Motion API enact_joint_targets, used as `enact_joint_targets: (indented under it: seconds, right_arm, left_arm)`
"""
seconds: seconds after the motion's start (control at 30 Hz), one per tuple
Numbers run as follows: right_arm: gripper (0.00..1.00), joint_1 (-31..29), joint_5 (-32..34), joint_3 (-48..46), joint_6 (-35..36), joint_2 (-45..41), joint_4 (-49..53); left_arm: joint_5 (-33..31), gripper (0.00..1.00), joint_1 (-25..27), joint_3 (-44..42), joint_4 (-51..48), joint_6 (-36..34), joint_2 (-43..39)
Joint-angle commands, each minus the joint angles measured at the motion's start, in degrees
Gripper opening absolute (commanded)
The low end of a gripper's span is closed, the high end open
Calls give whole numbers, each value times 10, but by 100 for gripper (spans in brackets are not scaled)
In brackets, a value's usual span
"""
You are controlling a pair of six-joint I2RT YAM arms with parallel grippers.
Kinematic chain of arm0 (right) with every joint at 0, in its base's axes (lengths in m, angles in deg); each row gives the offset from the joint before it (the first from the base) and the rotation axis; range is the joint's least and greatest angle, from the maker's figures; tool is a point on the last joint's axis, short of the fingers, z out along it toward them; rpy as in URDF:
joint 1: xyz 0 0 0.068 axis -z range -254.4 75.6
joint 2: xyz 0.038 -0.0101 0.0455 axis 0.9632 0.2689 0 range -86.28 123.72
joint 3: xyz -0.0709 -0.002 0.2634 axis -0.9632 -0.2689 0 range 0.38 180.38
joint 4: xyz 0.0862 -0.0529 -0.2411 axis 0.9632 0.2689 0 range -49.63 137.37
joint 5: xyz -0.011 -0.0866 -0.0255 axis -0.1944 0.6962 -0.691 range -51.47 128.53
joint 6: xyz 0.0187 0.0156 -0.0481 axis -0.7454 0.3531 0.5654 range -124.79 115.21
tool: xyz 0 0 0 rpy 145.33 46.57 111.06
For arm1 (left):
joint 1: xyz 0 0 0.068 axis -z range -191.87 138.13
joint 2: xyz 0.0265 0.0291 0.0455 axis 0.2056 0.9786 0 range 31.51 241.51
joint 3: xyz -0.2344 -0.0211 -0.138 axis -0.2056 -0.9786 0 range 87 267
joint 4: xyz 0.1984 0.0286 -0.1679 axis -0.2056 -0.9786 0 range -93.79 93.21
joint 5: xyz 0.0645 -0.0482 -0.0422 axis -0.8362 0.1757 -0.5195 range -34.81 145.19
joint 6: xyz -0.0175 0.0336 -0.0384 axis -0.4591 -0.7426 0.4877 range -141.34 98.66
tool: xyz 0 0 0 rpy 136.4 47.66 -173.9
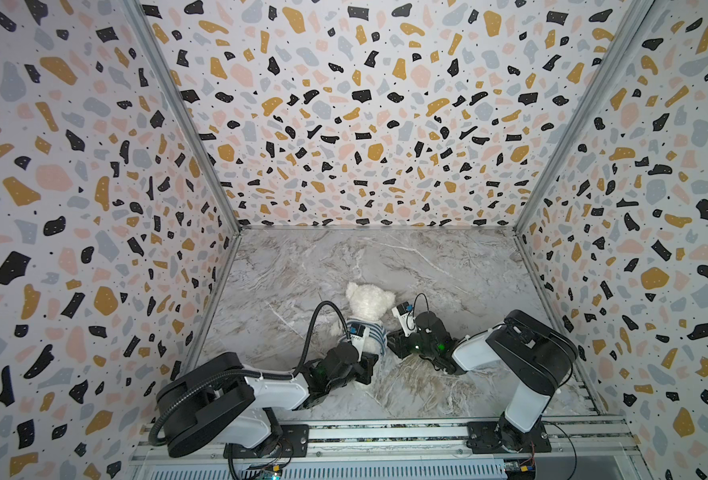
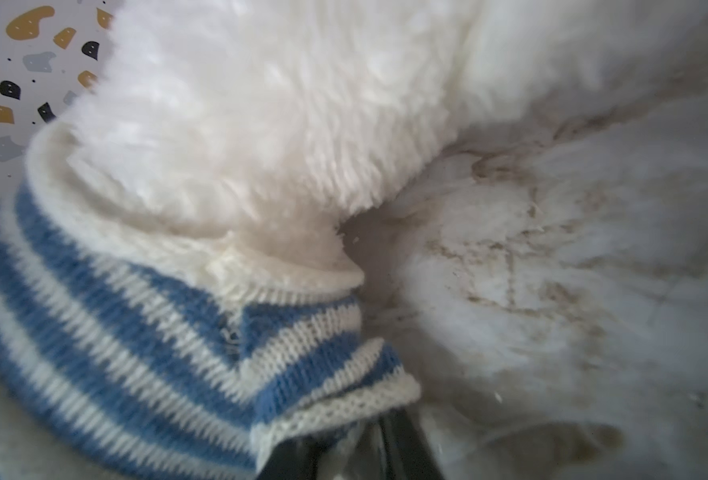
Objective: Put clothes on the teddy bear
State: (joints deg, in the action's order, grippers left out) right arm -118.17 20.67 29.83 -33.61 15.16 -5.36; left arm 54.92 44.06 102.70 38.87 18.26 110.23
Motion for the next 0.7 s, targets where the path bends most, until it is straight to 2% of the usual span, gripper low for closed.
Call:
enact_joint_targets:
  seconds: [0.0,0.07,0.13,0.2,0.37,0.67]
  right_arm:
    - [30,-8,-12,25,31,12,43]
    - [27,-11,-8,28,39,16,49]
    - [7,-10,-11,24,39,19,44]
    - [0,-9,-12,16,41,13,36]
    - [0,-9,1,-22,52,-37,18]
    - [0,-43,45,-85,90,-172,60]
  left_arm:
    - [33,0,1,-9,19,-14,10]
    - [33,0,1,-10,19,-14,8]
    - [30,0,0,-13,19,-12,4]
    - [26,0,-2,-18,19,-9,-5]
    - [7,0,-14,-37,3,-3,-48]
    - [3,0,-47,-57,-39,0,-142]
